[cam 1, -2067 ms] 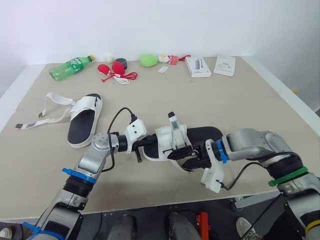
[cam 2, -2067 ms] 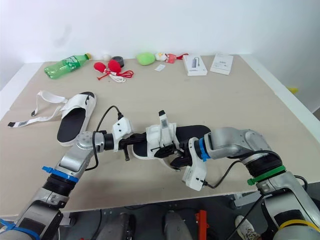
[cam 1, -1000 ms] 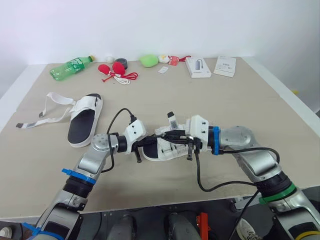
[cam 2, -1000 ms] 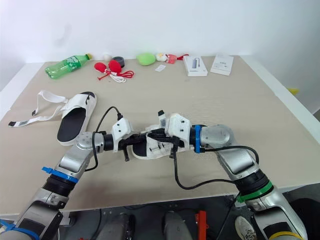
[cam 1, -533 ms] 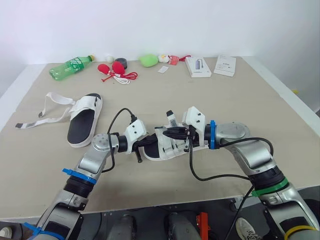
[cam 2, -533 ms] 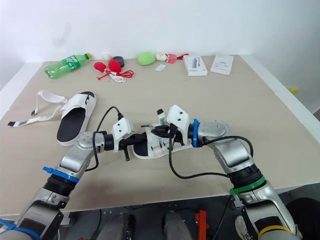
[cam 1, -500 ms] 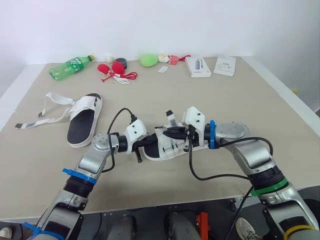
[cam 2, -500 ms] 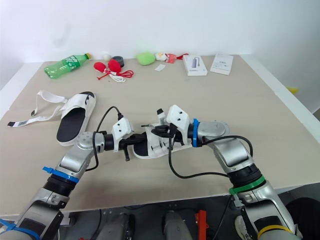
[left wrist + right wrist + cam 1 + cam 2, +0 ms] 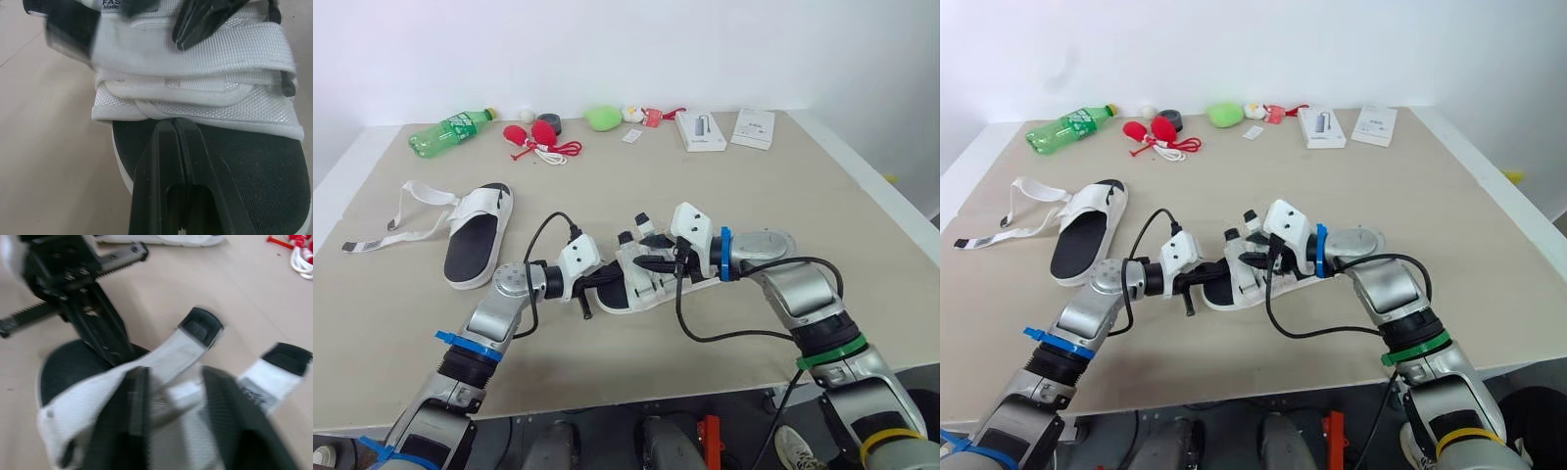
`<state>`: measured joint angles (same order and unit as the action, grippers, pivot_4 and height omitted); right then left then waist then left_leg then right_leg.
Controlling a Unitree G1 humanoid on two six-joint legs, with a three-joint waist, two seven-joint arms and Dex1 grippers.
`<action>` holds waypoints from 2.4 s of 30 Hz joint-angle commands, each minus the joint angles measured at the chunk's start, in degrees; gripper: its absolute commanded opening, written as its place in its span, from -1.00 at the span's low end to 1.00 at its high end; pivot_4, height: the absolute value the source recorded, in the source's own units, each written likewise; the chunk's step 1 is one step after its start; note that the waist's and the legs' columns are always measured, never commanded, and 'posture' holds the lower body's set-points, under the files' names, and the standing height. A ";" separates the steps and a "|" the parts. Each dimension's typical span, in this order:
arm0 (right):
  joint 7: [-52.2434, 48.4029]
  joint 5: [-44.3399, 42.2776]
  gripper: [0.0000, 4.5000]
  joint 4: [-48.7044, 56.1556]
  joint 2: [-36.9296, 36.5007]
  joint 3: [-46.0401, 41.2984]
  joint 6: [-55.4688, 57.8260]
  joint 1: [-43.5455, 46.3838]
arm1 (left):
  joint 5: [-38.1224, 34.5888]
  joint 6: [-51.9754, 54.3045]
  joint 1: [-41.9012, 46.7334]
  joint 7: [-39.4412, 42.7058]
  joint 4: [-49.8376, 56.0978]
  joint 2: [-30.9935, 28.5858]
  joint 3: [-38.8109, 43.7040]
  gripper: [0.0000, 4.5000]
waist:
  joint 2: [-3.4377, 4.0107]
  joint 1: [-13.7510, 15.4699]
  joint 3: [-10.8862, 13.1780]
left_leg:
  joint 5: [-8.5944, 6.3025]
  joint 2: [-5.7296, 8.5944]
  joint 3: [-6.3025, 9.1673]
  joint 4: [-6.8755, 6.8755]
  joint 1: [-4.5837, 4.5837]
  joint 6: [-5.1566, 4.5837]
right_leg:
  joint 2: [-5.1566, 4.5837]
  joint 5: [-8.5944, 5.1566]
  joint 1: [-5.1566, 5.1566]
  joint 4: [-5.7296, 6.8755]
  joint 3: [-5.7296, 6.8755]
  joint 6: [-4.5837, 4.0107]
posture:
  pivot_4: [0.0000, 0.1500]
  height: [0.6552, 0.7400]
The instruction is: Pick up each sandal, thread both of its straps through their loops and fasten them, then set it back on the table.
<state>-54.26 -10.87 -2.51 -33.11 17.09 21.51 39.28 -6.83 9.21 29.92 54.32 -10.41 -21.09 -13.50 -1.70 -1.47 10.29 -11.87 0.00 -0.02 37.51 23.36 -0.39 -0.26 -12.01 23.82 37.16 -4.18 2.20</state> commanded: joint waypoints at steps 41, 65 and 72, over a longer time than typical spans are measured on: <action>-9.22 2.58 0.26 -21.30 -2.29 -10.79 -5.12 17.38 | -13.07 4.95 0.69 6.28 8.05 -0.43 5.69 -0.76 | 0.04 0.13 0.03 | -0.01 0.16 0.11 -0.02 0.70 0.00 | -0.16 0.16 0.55 -0.04 0.10 -0.27 | 1.00 1.00; -23.18 8.42 1.00 -50.69 2.62 -8.31 -36.80 18.47 | -21.32 8.07 -9.11 4.61 21.30 -5.62 9.73 0.97 | 0.13 -1.29 0.08 | -0.07 0.01 -0.05 -0.01 0.49 0.02 | -0.02 0.19 0.48 -0.02 -0.06 -0.31 | 1.00 1.00; -24.14 7.97 1.00 -52.06 6.83 -8.41 -34.99 18.86 | -19.79 6.93 -11.12 3.49 23.43 -6.32 8.93 0.97 | 0.13 -1.38 0.08 | -0.08 0.03 -0.06 -0.04 0.49 0.03 | -0.06 0.19 0.49 -0.02 -0.07 -0.37 | 1.00 1.00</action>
<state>-77.60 -2.05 -55.14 -26.84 9.45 -13.67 56.68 -26.99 17.34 18.97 58.08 10.24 -27.04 -4.68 -1.57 -2.85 10.37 -11.95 0.02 -0.08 37.46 23.84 -0.36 -0.32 -11.82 24.31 37.14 -4.25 1.82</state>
